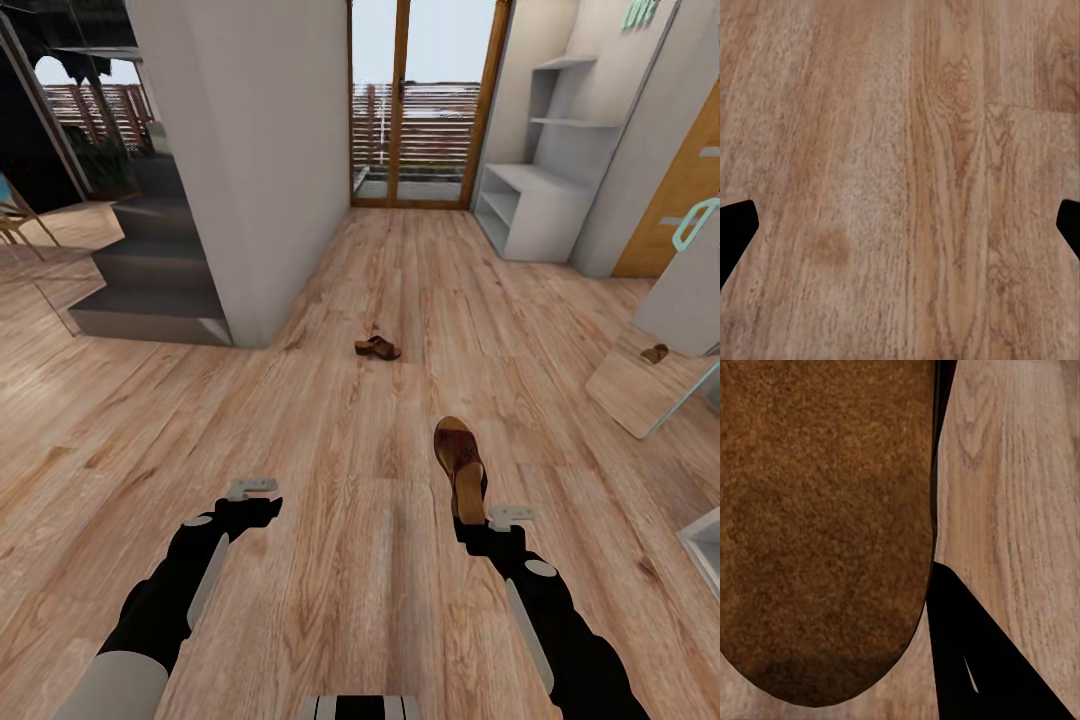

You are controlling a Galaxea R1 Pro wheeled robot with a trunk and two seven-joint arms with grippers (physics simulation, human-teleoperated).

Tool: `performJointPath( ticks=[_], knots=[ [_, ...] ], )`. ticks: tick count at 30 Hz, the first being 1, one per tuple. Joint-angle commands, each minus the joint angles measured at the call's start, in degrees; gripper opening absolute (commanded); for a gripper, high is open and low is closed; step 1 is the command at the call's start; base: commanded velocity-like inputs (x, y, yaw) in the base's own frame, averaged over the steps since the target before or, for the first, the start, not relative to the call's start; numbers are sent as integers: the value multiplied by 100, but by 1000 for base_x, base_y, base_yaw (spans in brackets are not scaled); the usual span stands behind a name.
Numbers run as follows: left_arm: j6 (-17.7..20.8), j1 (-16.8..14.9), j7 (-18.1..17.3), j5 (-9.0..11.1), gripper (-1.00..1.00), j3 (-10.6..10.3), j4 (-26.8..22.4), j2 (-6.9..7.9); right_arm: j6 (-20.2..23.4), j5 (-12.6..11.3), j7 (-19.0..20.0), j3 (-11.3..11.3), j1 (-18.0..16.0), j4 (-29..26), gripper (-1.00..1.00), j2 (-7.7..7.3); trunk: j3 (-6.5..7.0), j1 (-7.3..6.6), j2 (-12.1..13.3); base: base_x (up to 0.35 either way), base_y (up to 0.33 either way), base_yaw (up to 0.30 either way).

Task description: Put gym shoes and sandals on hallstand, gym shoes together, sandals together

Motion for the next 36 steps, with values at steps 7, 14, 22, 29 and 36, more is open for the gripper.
performJointPath(
  ticks=[7, 14, 22, 29, 36],
  knots=[
    [32, -2, -12, 11, 100, 4, -7, -1, 36, -21, -11, -1, -1, -9, -100, -1, 62, -1, -2, 0, 0, 0],
    [32, -2, -12, 11, 100, 4, -7, -1, 36, -19, -10, -1, -1, -9, -100, -1, 128, -1, -2, 0, 0, 0],
    [32, -2, -12, 11, 100, 4, -7, -1, 36, -21, -12, -1, -1, -9, -100, -1, 203, -1, -2, 3, 3, 0],
    [32, -2, -12, 11, 100, 4, -7, 0, 36, -18, -12, -1, -1, -9, -100, -1, 269, -1, -2, 169, 158, 0],
    [32, -2, -12, 17, 100, 10, -7, -1, 36, -20, -12, -1, -1, -9, -100, -1, 335, -1, -2, 268, 225, 0]
  ],
)
